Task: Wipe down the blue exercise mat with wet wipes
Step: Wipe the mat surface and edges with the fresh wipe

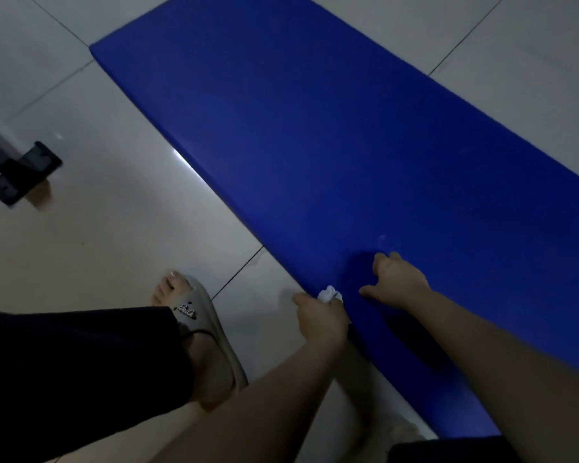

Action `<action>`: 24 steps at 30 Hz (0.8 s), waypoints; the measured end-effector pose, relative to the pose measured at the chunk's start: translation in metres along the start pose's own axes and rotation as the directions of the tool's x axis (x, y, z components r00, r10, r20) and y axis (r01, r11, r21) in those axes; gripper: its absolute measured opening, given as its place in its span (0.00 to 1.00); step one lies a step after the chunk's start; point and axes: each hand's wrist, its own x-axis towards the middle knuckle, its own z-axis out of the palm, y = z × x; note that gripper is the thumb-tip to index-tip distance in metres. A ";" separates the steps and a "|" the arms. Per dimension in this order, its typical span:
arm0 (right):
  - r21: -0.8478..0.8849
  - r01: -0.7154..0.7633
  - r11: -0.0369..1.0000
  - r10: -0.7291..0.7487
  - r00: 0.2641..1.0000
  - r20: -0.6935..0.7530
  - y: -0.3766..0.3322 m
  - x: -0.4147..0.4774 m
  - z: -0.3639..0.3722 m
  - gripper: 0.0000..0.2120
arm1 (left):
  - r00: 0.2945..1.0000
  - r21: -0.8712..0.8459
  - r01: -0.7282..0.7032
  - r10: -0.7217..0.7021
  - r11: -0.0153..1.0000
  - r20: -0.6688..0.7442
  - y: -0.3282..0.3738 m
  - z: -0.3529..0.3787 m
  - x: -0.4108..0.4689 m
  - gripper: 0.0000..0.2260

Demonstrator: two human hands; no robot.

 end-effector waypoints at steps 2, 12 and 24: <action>-0.053 -0.009 0.999 0.008 1.000 -0.017 0.003 -0.016 0.006 0.27 | 0.983 -0.135 0.180 -0.174 0.974 0.055 0.011 -0.001 0.007 0.17; -0.037 0.073 0.997 -0.077 0.990 -0.122 0.006 -0.063 -0.001 0.49 | 0.849 -0.457 0.244 0.040 0.855 0.528 0.078 0.001 0.010 0.08; -0.139 0.197 0.971 -0.236 0.892 -0.385 -0.030 -0.019 -0.027 0.49 | 0.935 -0.368 -0.105 0.218 0.924 0.281 0.216 -0.085 0.077 0.02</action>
